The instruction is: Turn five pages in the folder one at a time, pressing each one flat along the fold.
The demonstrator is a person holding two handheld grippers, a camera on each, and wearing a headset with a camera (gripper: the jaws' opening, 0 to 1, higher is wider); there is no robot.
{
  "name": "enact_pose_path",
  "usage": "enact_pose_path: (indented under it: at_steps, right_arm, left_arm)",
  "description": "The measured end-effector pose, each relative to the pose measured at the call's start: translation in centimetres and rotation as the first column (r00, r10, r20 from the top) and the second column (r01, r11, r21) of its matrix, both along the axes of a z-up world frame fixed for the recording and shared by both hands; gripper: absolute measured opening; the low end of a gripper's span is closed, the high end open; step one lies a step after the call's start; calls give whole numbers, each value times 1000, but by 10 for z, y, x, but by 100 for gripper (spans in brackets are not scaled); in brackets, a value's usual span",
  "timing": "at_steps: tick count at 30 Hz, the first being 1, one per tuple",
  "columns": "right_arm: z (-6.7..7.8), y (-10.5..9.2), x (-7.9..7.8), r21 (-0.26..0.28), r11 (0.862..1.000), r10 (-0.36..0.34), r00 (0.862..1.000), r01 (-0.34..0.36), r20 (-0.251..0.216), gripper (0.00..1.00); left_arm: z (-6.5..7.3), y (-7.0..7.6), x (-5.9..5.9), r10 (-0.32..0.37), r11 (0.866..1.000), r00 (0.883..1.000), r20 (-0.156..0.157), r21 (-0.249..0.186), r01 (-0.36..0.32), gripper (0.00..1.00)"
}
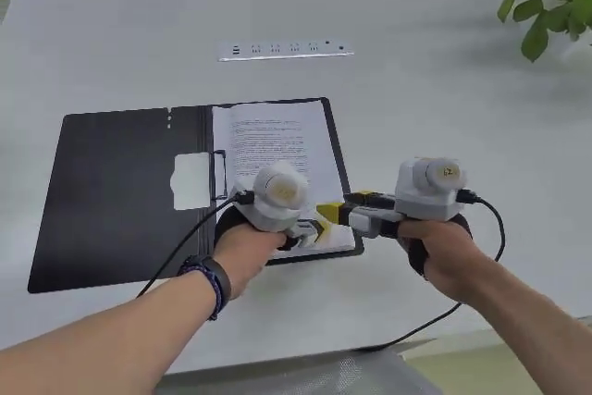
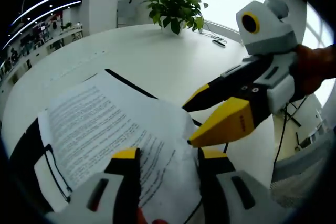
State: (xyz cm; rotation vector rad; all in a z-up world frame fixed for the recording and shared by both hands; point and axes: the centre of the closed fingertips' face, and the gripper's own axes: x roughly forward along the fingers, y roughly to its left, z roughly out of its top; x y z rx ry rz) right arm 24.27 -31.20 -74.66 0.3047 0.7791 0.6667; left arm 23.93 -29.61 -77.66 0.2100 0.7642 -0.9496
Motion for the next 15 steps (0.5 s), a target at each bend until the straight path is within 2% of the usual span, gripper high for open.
enact_pose_path:
  at_steps: [3, 5, 7, 10, 15]
  right_arm:
    - [-4, 1, 1, 7, 1000, 0, 1000, 0, -23, 36]
    - [-4, 2, 0, 8, 1000, 1, 1000, -1, -21, 32]
    - [-4, 2, -1, 20, 1000, -6, 1000, 6, -31, 31]
    - [-6, 1, -4, 9, 1000, -2, 1000, 2, -30, 32]
    - [-5, -2, -6, 49, 998, -25, 999, 27, -32, 24]
  left_arm:
    - [2, 0, -2, 8, 1000, 1000, -25, -17, -9, 45]
    - [4, -1, -6, -9, 1000, 1000, -24, -15, 8, 47]
    - [6, -1, -8, -19, 1000, 1000, -24, -18, 19, 49]
    - [10, 0, -11, -20, 1000, 999, -27, -21, 19, 51]
    - [17, 1, -17, -23, 999, 1000, -18, -34, 22, 54]
